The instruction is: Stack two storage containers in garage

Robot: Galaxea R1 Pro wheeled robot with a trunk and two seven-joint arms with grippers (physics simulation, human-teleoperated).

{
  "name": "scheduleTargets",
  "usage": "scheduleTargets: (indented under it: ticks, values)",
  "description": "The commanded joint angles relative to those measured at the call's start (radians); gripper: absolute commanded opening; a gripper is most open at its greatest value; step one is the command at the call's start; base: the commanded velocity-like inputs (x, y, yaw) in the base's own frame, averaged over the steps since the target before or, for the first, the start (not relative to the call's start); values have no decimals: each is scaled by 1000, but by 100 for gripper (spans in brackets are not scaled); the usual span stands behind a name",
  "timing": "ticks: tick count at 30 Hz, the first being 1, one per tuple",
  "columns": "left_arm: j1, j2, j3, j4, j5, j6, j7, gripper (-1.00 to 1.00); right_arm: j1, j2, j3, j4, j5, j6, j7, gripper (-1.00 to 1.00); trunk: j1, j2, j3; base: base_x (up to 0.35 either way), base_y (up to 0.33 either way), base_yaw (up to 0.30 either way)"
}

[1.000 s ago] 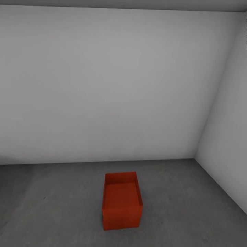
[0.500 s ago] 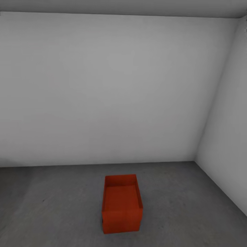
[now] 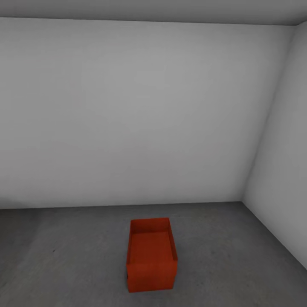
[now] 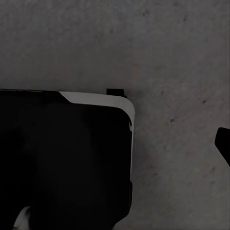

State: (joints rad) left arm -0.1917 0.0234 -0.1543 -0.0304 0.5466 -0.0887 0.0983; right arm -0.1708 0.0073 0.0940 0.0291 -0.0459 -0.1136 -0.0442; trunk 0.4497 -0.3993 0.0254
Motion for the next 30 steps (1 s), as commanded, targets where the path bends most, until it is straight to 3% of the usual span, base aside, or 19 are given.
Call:
scheduleTargets:
  ticks: [1,30]
  values:
    - [0,0,-8,0,8,-2,3,100,-1,0,9,3,-4,-5,-4,100,0,-1,0,0,0,0]
    - [0,3,-8,-11,8,-2,4,100,-1,2,10,3,-6,-4,-12,100,0,-1,0,0,0,0]
